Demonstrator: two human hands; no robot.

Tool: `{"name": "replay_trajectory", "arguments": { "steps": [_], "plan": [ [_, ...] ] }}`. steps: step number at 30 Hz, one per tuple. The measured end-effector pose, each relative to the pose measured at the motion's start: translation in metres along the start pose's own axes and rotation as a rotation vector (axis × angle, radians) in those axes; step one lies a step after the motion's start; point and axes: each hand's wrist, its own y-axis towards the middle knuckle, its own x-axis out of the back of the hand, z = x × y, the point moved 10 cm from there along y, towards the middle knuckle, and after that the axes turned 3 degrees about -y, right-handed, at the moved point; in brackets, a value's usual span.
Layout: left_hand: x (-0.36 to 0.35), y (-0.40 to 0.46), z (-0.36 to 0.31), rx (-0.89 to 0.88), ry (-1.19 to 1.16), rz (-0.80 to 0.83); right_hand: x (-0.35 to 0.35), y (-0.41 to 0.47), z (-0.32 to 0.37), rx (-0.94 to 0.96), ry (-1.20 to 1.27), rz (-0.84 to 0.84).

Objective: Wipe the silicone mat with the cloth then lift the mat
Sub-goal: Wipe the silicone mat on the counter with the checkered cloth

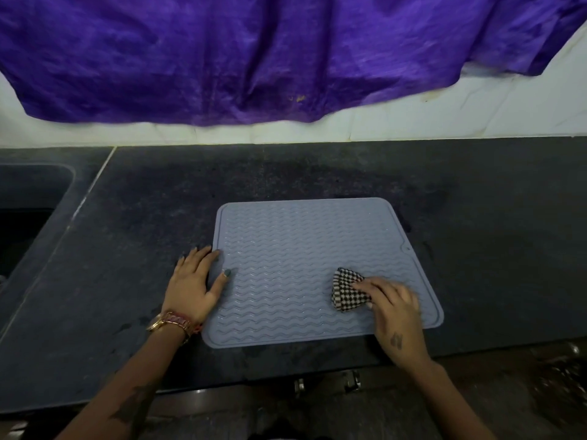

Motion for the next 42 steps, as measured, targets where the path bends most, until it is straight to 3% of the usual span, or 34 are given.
{"name": "replay_trajectory", "arguments": {
  "steps": [10, 14, 18, 23, 27, 31, 35, 40, 42],
  "plan": [
    [0.000, -0.001, -0.001, 0.000, -0.004, -0.001, 0.029, -0.032, -0.009, 0.051, 0.065, 0.041],
    [-0.001, -0.001, 0.001, 0.003, -0.012, 0.003, 0.047, -0.026, -0.034, -0.002, -0.027, -0.045],
    [-0.002, -0.001, 0.002, 0.002, -0.005, 0.005, 0.040, -0.033, -0.047, -0.011, -0.110, -0.001],
    [-0.003, -0.001, 0.003, 0.007, -0.002, 0.019, 0.044, 0.002, -0.061, -0.065, -0.079, -0.065],
    [-0.002, -0.001, 0.002, 0.002, -0.010, 0.012, 0.018, 0.025, -0.069, -0.133, -0.096, 0.051],
    [-0.001, -0.001, 0.002, -0.006, -0.026, 0.002, 0.033, 0.059, -0.079, -0.190, -0.079, -0.089],
    [-0.001, -0.001, 0.003, -0.004, -0.033, -0.001, 0.003, 0.083, -0.079, -0.219, -0.097, 0.062],
    [-0.002, 0.000, 0.005, 0.000, -0.038, -0.004, 0.010, 0.115, -0.092, -0.279, -0.108, -0.061],
    [-0.002, 0.000, 0.005, 0.000, -0.041, -0.003, -0.003, 0.126, -0.089, -0.273, -0.135, -0.003]
  ]
}}
